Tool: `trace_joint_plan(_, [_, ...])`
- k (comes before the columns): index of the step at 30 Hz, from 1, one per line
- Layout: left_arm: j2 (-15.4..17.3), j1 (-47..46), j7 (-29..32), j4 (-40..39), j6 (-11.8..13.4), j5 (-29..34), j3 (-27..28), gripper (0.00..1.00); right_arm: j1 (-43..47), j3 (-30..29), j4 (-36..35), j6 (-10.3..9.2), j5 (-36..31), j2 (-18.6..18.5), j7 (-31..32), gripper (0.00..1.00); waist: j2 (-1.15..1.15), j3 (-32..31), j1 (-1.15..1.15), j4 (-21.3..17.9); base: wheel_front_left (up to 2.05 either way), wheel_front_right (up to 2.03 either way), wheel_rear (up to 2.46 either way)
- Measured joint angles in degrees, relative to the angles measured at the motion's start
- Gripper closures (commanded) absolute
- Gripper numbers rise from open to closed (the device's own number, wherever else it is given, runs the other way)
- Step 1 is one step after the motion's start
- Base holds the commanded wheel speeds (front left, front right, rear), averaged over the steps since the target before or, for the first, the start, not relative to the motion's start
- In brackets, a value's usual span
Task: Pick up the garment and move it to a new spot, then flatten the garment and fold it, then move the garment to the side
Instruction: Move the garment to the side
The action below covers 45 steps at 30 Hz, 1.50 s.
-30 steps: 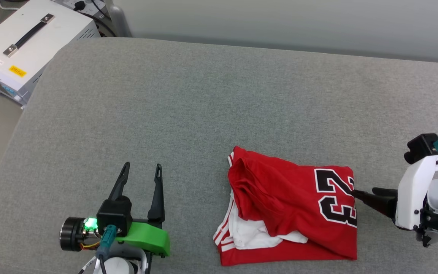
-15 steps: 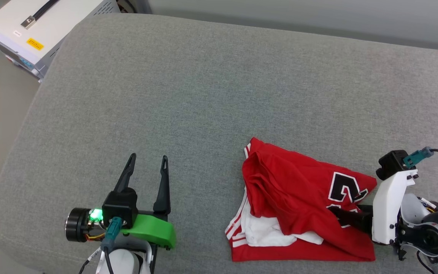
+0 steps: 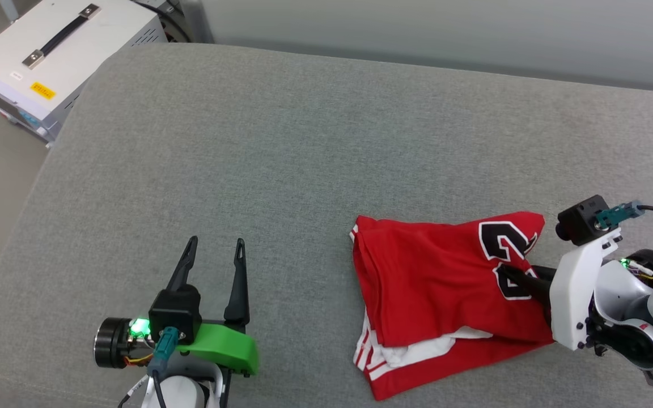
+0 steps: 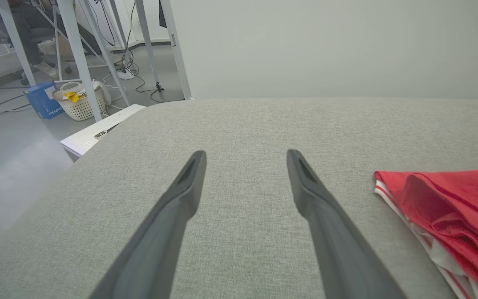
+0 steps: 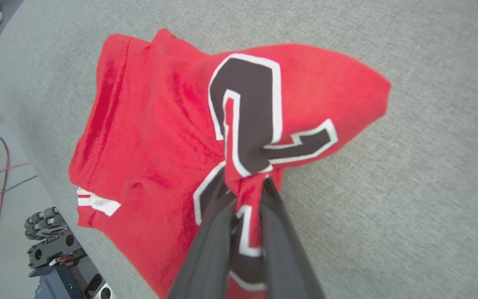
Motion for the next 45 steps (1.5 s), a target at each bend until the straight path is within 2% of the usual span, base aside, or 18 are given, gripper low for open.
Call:
trace_joint_plan(8, [0.0, 1.2, 0.0, -1.0, 0.0, 0.0, 0.9, 0.00, -3.2, 2.7, -4.5, 0.00, -2.8, -6.4, -1.3, 1.00, 0.00, -1.5, 0.00, -5.1, 0.00, 0.00, 0.00])
trace_joint_plan(21, [0.5, -0.5, 0.0, -3.7, 0.0, 0.8, 1.7, 0.00, -7.9, -2.9, -2.6, 0.00, -3.4, -13.3, -0.1, 1.00, 0.00, 1.8, 0.00, -15.3, 0.00, 0.00, 0.00])
trace_joint_plan(33, [2.9, -5.5, 0.0, -7.9, -0.2, 1.6, 3.2, 0.00, -14.8, -8.3, 8.8, 0.00, -8.0, -19.0, -1.3, 1.00, 0.00, 11.6, 0.00, -19.8, 0.00, 0.00, 0.00])
trace_joint_plan(45, [4.2, -8.3, 0.0, -12.0, -0.1, 2.2, 2.9, 0.00, -23.5, -15.6, 24.5, 0.01, -13.1, -19.2, -3.7, 1.00, 0.00, 21.4, 0.01, -20.7, 0.00, 0.00, 0.00])
